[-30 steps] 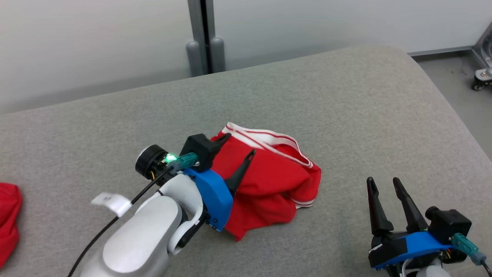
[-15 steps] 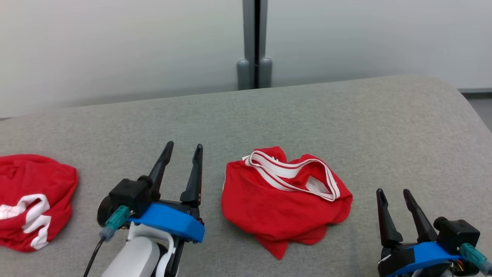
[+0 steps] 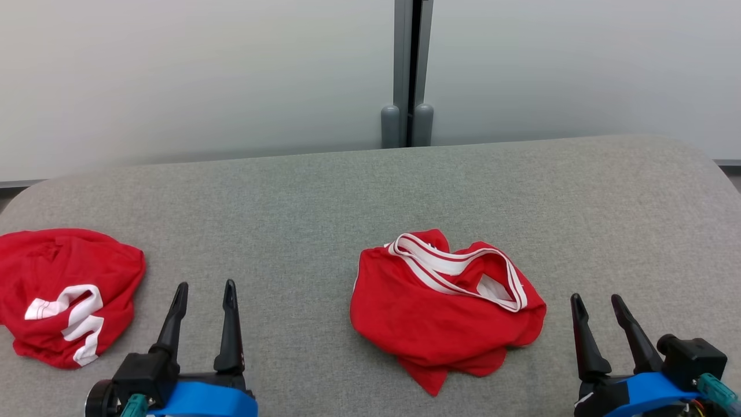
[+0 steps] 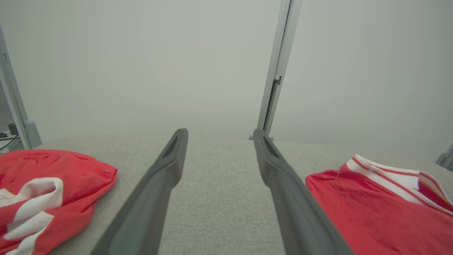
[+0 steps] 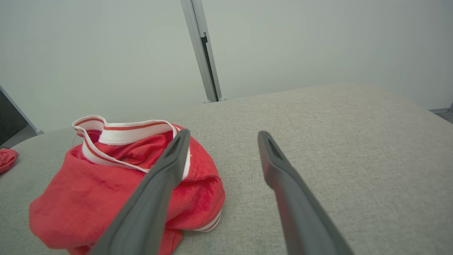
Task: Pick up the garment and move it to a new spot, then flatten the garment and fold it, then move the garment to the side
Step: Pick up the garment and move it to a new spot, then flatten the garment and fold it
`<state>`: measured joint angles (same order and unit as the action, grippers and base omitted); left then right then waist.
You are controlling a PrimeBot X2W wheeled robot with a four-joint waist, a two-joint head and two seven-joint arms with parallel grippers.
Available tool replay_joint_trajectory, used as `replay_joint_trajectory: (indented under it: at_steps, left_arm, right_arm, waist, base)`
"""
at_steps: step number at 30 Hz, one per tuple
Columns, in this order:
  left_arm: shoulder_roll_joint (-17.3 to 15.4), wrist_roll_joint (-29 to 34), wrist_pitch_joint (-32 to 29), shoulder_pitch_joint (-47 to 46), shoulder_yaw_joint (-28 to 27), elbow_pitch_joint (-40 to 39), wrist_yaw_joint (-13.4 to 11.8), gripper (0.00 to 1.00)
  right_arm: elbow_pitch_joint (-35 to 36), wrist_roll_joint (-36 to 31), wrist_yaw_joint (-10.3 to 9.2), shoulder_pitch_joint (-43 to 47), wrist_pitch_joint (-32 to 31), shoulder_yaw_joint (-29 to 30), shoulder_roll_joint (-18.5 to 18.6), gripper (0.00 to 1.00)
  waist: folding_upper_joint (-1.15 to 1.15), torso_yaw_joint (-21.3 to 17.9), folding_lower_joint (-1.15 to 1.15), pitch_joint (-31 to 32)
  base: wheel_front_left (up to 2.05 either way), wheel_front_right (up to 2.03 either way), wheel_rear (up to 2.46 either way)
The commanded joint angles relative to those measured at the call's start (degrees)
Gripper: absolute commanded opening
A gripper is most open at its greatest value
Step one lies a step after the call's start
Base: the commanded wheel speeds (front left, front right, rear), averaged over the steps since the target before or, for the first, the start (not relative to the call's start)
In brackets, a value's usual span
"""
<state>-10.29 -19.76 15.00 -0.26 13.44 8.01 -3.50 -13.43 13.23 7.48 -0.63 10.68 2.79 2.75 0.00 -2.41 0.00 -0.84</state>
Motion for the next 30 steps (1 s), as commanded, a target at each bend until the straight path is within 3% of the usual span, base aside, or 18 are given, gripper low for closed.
replay_joint_trajectory:
  at_steps: [1, 23, 27, 30]
  left_arm:
    - [0.21, 0.67, 0.26, 0.58, -0.49, 0.25, 0.29, 1.0]
    - [1.6, 5.29, 0.27, 1.3, -2.65, 3.6, 3.24, 1.0]
    - [1.81, 5.52, 0.27, 0.83, -2.94, 3.41, 3.63, 1.0]
    - [1.95, 5.73, 0.27, 0.14, -3.19, 3.24, 4.02, 1.0]
  right_arm:
    - [0.35, -0.09, 0.03, 1.03, 0.01, 0.16, 0.26, 1.0]
    - [0.92, 0.06, 0.03, 1.53, -0.75, -0.31, 0.24, 1.0]
    - [1.54, -3.06, 0.03, -1.41, -4.11, -2.78, 0.24, 1.0]
    - [0.66, -7.02, 0.02, -3.23, -10.05, -4.59, 0.25, 1.0]
  waist:
    - [0.0, 0.1, 0.0, 0.05]
    - [0.0, 0.99, 0.0, 0.05]
    - [0.0, 0.8, 0.0, -0.74]
    - [0.0, 0.9, 0.0, -1.5]
  base:
    - [0.0, 0.0, 0.0]
    - [0.0, 0.0, 0.0]
    - [0.0, 0.0, 0.0]
    - [0.0, 0.0, 0.0]
